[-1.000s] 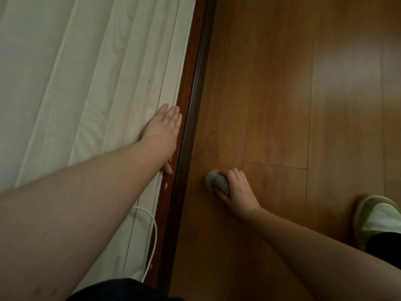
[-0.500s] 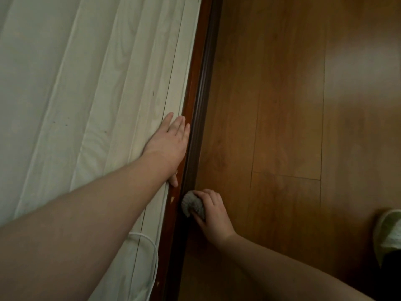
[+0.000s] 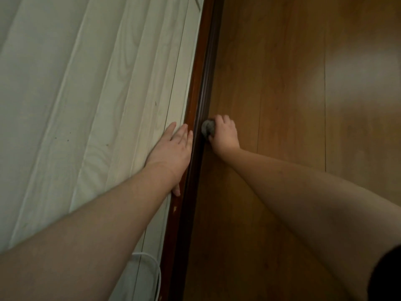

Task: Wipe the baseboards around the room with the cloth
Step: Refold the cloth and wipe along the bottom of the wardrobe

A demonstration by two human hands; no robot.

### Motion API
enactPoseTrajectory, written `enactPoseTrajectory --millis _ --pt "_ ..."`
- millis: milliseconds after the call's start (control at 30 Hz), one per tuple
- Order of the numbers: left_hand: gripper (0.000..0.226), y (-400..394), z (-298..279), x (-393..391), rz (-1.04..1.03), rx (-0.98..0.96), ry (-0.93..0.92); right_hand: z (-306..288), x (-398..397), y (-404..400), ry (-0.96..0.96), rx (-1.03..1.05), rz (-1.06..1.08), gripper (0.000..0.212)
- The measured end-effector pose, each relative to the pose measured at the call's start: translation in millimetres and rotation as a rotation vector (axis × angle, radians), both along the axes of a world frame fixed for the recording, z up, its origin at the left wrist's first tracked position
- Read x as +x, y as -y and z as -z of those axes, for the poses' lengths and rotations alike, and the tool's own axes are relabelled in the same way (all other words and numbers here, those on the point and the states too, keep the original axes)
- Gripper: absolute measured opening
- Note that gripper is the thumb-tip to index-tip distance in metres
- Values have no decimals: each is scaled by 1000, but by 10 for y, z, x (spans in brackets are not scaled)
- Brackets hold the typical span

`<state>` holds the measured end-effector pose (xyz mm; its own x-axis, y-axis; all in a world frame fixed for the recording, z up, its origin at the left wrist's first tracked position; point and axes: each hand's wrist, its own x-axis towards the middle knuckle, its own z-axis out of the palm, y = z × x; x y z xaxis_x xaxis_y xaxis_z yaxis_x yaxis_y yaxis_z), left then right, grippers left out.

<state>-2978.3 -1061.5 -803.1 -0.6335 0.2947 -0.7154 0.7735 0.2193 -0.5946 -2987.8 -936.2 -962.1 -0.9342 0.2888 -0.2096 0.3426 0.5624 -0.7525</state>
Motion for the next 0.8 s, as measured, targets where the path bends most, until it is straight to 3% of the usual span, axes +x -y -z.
enactPoseTrajectory --millis 100,267,533,800 --pt "159 -6 -19 -1 -3 7 4 -38 0 -18 22 -35 45 55" --pt "153 -14 -61 23 0 0 -5 9 754 115 25 -216 20 65" --pt "151 -17 -102 76 -8 44 4 7 2061 754 -79 -221 -327 69" --pt "152 10 -34 57 -9 74 3 -98 1889 957 -46 -359 -161 60"
